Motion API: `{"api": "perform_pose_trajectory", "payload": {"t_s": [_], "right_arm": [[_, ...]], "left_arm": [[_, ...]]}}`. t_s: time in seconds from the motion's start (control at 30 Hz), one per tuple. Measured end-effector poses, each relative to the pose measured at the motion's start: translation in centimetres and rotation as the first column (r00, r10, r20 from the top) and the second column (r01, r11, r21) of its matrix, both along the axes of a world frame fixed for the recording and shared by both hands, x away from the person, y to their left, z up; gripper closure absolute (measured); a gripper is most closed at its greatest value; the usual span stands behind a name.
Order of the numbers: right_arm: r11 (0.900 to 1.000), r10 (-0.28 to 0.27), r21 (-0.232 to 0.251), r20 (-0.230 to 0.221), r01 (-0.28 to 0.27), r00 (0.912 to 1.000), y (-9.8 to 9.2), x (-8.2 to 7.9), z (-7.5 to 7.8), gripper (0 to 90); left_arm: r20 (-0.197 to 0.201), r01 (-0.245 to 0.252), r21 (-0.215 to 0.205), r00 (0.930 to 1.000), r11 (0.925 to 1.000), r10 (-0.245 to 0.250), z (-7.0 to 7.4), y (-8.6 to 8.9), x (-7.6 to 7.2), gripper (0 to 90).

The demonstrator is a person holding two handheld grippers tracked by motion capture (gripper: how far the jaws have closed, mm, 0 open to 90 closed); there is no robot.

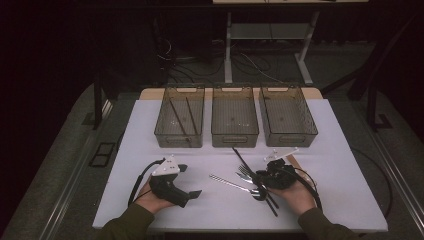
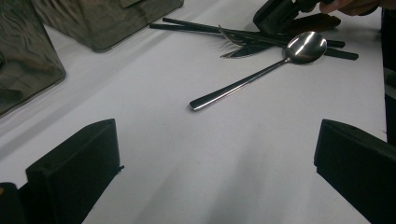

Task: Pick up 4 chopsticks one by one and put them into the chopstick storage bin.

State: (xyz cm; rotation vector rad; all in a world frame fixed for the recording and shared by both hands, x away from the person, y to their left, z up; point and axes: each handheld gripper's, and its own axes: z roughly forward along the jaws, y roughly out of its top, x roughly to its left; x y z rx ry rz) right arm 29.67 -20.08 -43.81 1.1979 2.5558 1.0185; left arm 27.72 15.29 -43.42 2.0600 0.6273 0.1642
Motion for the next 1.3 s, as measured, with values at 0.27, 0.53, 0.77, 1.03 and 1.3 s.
{"api": "perform_pose_trajectory", "payload": {"t_s": [0.27, 0.53, 0.77, 1.03, 1.3], "right_arm": [[1.000, -0.018, -0.006, 0.013, 0.018, 0.9998, 0.35, 0.39, -0.16, 78.7], [1.000, -0.026, -0.004, 0.021, 0.026, 0.9994, 0.51, 0.36, -0.27, 80.5], [1.000, -0.026, -0.015, 0.025, 0.026, 0.9994, 0.80, 0.15, -0.24, 83.5], [0.999, -0.024, -0.027, 0.016, 0.024, 0.9996, 0.97, -0.09, -0.09, 83.3], [0.999, -0.035, -0.023, 0.015, 0.036, 0.9993, 0.83, -0.06, -0.05, 84.8]], "left_arm": [[0.000, 0.000, 0.001, 1.0000, 1.0000, 0.000, 0.00, -0.01, -0.01, 0.0], [-0.001, 0.002, 0.002, 1.0000, 1.0000, -0.002, 0.00, -0.03, 0.00, 0.0], [0.000, 0.003, 0.002, 1.0000, 1.0000, -0.003, 0.00, -0.02, 0.00, 0.0], [0.000, 0.003, 0.002, 1.0000, 1.0000, -0.003, 0.00, -0.02, 0.00, 0.0], [0.000, 0.002, 0.000, 1.0000, 1.0000, -0.002, 0.03, 0.02, -0.01, 0.0]]}}
